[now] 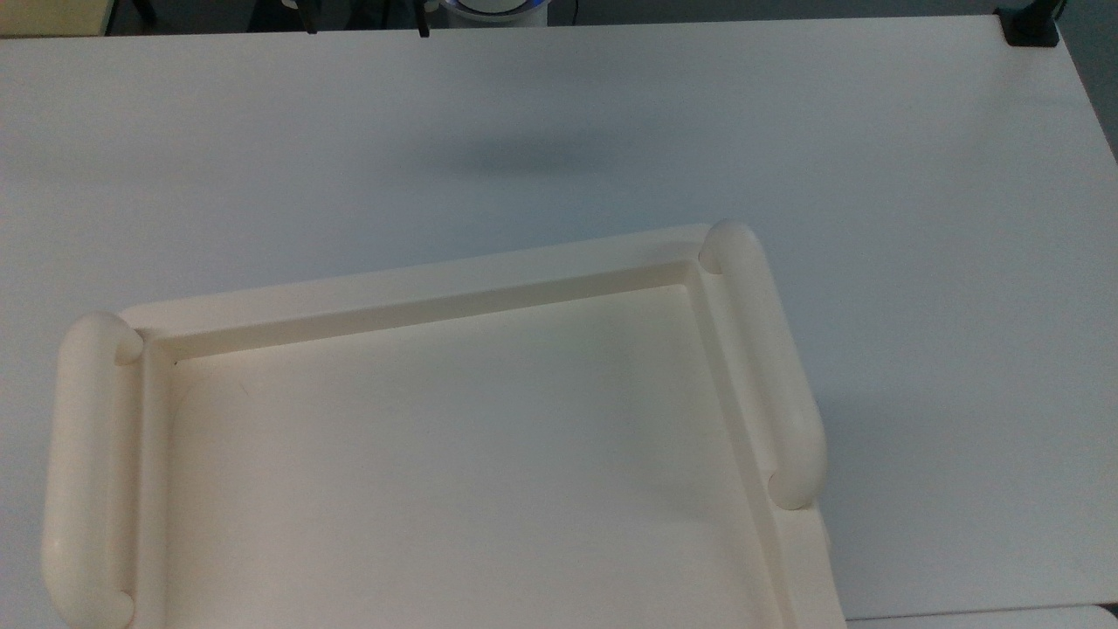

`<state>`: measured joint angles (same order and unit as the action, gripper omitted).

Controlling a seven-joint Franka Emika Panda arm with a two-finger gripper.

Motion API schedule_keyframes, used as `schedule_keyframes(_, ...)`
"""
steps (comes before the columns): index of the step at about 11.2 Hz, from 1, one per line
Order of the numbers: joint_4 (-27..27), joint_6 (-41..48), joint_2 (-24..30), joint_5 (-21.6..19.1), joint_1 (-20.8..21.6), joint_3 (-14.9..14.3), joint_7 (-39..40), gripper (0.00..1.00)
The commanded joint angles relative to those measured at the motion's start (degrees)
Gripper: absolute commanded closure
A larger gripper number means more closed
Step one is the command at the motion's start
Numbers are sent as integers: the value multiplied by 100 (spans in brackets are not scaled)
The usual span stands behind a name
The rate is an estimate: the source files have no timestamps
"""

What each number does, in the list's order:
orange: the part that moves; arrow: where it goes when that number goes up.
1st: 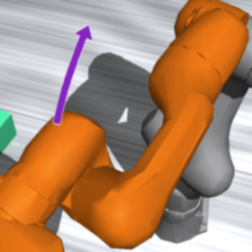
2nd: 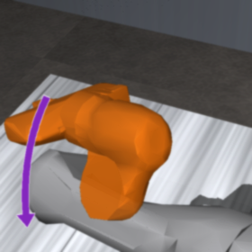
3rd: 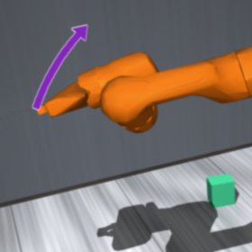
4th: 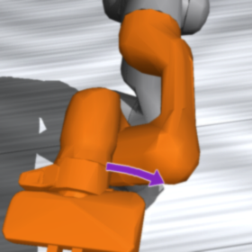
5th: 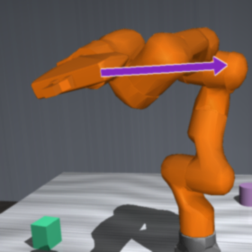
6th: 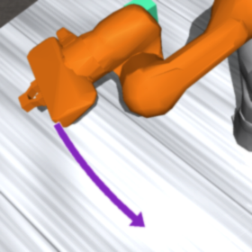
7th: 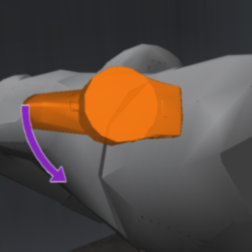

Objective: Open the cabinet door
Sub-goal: 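Move the gripper toward the cream cabinet door's edge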

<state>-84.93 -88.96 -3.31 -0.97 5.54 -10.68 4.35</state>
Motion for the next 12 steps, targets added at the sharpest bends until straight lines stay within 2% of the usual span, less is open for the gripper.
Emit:
schedule_keyframes(1,-94,-952,-116,-473,183,-5,153,0)
schedule_keyframes(5,-85,-2868,-573,-597,623,22,101,0)
schedule_keyframes(8,405,-3388,-1046,-562,1167,-83,48,0)
schedule_keyframes(10,748,-3977,-1398,-527,1545,-284,-336,5)
schedule_keyframes(12,872,-4347,-1645,-518,1984,-714,-592,9)
